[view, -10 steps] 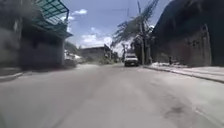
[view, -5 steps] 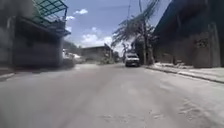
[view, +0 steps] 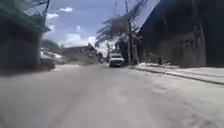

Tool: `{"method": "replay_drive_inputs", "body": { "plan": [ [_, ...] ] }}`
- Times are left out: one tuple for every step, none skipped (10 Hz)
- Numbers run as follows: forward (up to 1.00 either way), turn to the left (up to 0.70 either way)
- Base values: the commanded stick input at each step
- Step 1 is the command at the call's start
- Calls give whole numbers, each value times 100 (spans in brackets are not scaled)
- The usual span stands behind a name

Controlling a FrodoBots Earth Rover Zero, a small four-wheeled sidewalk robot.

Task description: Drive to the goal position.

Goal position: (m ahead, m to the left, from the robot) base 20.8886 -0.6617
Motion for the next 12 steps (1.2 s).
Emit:
{"method": "replay_drive_inputs", "body": {
  "plan": [
    [100, 0],
    [100, 0],
    [100, 0],
    [100, 0],
    [100, 0],
    [100, 0],
    [100, 0],
    [100, 0],
    [100, 0],
    [100, 0],
    [100, 0],
    [100, 0]
  ]
}}
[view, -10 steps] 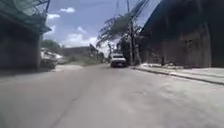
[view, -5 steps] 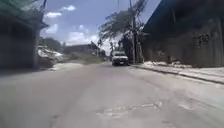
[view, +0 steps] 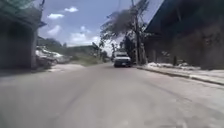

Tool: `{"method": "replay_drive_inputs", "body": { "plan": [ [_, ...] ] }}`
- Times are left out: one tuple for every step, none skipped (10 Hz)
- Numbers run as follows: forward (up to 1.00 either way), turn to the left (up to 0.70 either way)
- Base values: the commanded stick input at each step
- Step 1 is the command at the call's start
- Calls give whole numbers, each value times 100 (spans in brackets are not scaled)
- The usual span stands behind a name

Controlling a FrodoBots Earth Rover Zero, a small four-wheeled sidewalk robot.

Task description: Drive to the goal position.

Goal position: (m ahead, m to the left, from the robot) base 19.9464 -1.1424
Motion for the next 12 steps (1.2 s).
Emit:
{"method": "replay_drive_inputs", "body": {
  "plan": [
    [100, 0],
    [100, 0],
    [100, 0],
    [100, 0],
    [100, 0],
    [100, 0],
    [100, 0],
    [100, 0],
    [100, 0],
    [100, 0],
    [100, 0],
    [100, 0]
  ]
}}
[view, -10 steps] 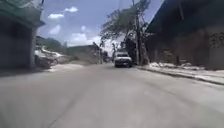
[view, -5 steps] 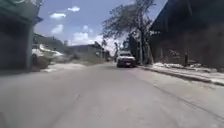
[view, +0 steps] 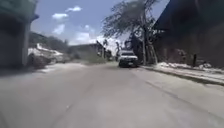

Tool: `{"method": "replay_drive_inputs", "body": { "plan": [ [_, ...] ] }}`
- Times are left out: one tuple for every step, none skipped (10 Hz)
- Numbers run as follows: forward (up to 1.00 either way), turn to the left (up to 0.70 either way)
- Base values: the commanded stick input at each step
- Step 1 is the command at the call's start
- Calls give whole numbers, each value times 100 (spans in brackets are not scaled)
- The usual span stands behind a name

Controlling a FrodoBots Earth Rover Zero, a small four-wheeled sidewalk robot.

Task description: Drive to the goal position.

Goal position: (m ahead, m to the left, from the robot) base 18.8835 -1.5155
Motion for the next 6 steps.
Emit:
{"method": "replay_drive_inputs", "body": {
  "plan": [
    [100, 0],
    [100, 0],
    [100, 0],
    [100, 0],
    [100, 0],
    [100, 0]
  ]
}}
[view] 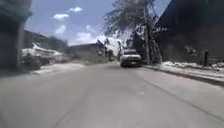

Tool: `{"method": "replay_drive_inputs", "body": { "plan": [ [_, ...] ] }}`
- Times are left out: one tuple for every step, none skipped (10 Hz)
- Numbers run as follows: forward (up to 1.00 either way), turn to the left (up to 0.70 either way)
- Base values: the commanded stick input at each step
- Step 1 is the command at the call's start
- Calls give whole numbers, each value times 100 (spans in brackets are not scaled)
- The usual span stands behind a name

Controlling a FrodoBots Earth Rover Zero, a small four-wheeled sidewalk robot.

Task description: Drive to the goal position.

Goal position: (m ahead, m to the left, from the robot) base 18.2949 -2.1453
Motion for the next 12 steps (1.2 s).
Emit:
{"method": "replay_drive_inputs", "body": {
  "plan": [
    [100, 0],
    [100, 0],
    [100, 0],
    [100, 0],
    [100, 0],
    [100, 0],
    [100, 0],
    [100, 0],
    [100, 0],
    [100, 0],
    [100, 0],
    [100, 0]
  ]
}}
